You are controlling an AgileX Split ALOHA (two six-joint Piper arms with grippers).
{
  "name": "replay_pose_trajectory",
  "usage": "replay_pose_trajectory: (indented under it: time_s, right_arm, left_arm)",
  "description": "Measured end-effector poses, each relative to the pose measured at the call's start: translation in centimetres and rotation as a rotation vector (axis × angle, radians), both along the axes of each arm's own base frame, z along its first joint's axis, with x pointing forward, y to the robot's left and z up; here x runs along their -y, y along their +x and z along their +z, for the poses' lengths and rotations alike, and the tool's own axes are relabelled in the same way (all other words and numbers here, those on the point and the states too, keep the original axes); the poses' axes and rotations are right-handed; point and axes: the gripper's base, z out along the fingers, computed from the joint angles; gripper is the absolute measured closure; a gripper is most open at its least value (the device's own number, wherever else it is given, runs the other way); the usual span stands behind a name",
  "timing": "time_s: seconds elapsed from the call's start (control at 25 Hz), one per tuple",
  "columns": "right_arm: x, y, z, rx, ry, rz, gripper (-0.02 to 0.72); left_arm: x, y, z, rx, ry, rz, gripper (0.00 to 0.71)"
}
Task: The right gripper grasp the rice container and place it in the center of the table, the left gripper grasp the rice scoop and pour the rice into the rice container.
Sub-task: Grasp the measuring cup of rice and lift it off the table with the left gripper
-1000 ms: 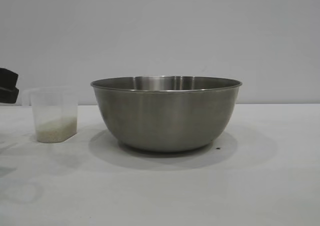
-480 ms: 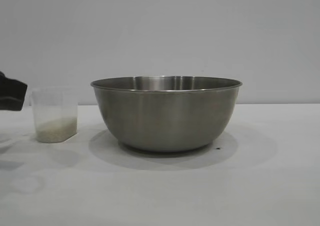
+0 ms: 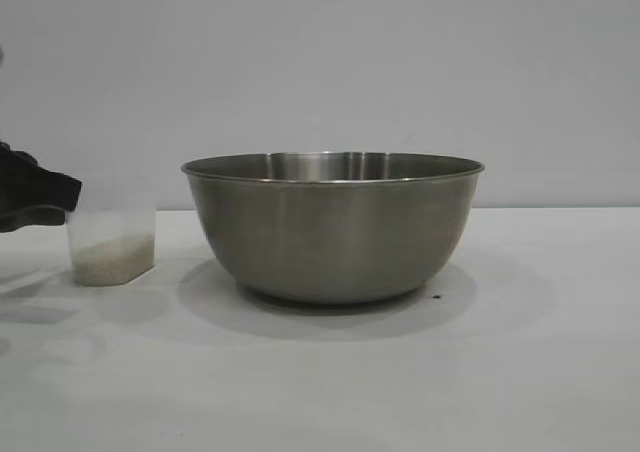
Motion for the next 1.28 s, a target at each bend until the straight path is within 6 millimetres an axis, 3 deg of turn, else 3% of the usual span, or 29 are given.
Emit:
replay_pose_trajectory:
  time_s: [0.48, 0.52, 0.6, 0.92, 1.28]
  right_arm:
    - [0.0, 0.0, 0.0, 0.0, 0.0, 0.0, 0.141]
    - [0.0, 0.0, 0.0, 0.0, 0.0, 0.0, 0.141]
    - [0.0, 0.0, 0.0, 0.0, 0.0, 0.0, 0.141]
    - [0.0, 0.0, 0.0, 0.0, 0.0, 0.0, 0.141]
    - [0.0, 0.0, 0.0, 0.0, 0.0, 0.0, 0.141]
  left_arm:
    - [0.4, 1.5, 0.0, 0.033, -0.001, -0.009, 0.571]
    - [0.4, 1.5, -0.1, 0.032, 0.003, -0.011, 0.644]
    - [0.5, 1.6, -0.1, 0.034, 0.005, -0.019, 0.71]
    - [1.0, 2.2, 0.4, 0.067, 0.015, -0.06, 0.71]
    - [1.2, 2.9, 5.5, 0.257, 0.093, -0.095, 0.71]
